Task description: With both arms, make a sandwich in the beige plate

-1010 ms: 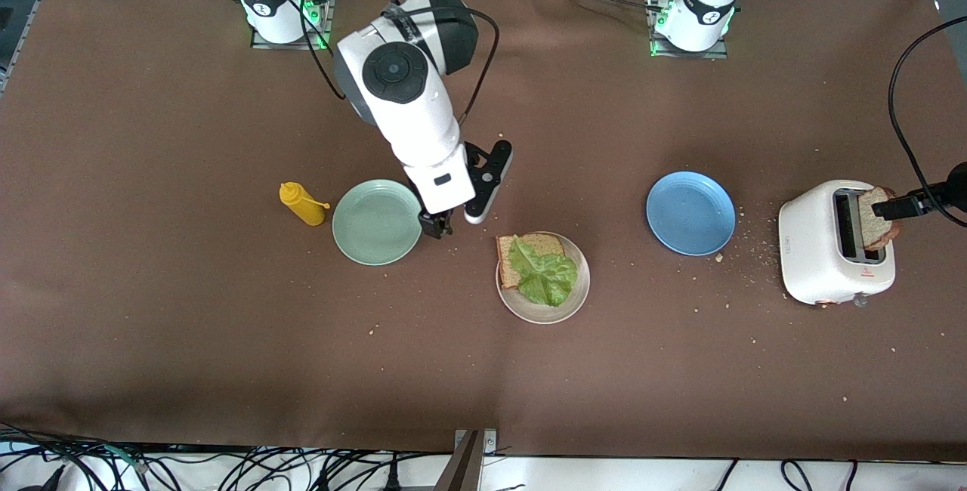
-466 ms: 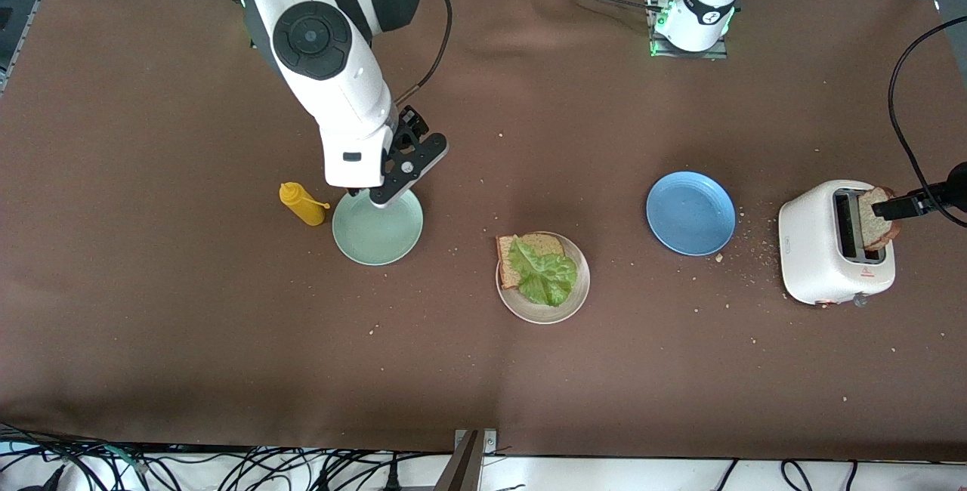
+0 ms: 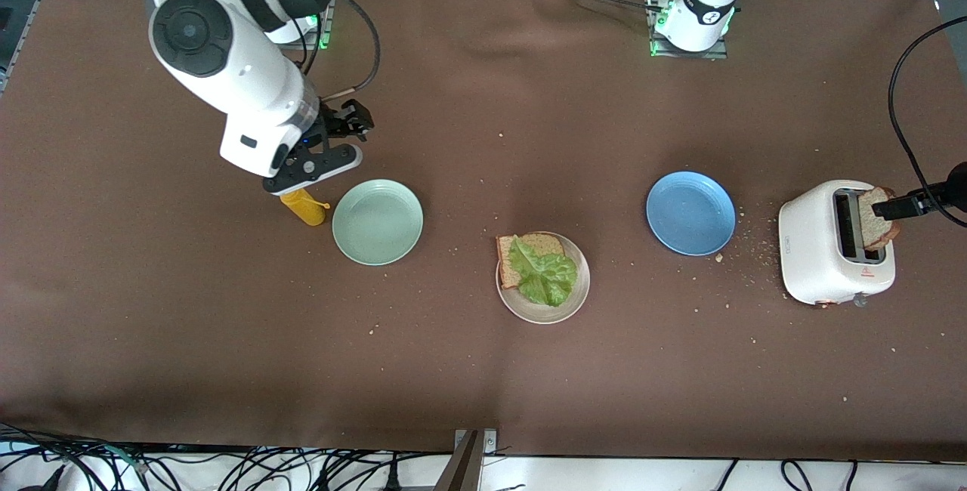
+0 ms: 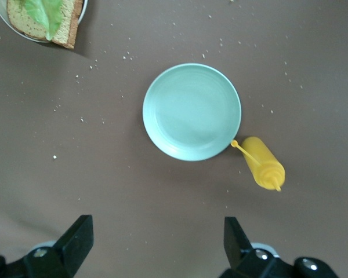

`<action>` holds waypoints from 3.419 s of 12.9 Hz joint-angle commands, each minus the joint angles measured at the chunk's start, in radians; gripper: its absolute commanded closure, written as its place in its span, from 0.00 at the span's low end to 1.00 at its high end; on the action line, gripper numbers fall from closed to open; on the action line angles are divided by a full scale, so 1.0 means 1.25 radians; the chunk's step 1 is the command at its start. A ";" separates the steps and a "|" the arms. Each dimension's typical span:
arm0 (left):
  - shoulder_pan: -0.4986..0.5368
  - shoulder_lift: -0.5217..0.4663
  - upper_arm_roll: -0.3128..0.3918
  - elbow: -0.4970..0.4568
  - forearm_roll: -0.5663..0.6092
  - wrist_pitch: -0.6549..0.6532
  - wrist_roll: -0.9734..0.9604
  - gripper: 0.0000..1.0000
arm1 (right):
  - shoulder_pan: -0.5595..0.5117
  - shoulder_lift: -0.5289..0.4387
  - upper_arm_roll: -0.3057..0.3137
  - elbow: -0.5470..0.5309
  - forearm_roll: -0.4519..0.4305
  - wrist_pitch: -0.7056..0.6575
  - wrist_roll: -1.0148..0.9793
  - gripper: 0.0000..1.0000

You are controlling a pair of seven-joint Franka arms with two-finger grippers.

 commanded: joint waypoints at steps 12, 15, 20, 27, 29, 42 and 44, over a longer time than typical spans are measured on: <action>0.029 0.003 -0.007 -0.003 0.026 0.027 0.010 0.00 | -0.435 -0.247 0.236 -0.160 -0.098 0.031 0.124 0.00; 0.091 0.011 -0.006 -0.006 0.027 0.040 0.123 0.00 | -0.390 -0.252 0.157 -0.152 -0.126 0.058 0.086 0.00; 0.152 -0.030 -0.007 -0.154 0.026 0.173 0.189 0.00 | -0.414 -0.231 0.112 -0.153 -0.119 0.051 0.013 0.00; 0.166 -0.091 -0.008 -0.292 0.015 0.255 0.178 0.00 | -0.405 -0.227 0.113 -0.150 -0.119 0.047 0.014 0.00; 0.166 -0.086 -0.008 -0.306 0.009 0.272 0.177 0.00 | -0.405 -0.230 0.115 -0.152 -0.117 0.046 0.014 0.00; 0.158 -0.027 -0.009 -0.293 -0.012 0.289 0.255 1.00 | -0.407 -0.219 0.112 -0.155 -0.102 0.015 0.019 0.00; 0.158 -0.030 -0.009 -0.280 -0.012 0.282 0.256 1.00 | -0.407 -0.219 0.112 -0.158 -0.102 0.014 0.018 0.00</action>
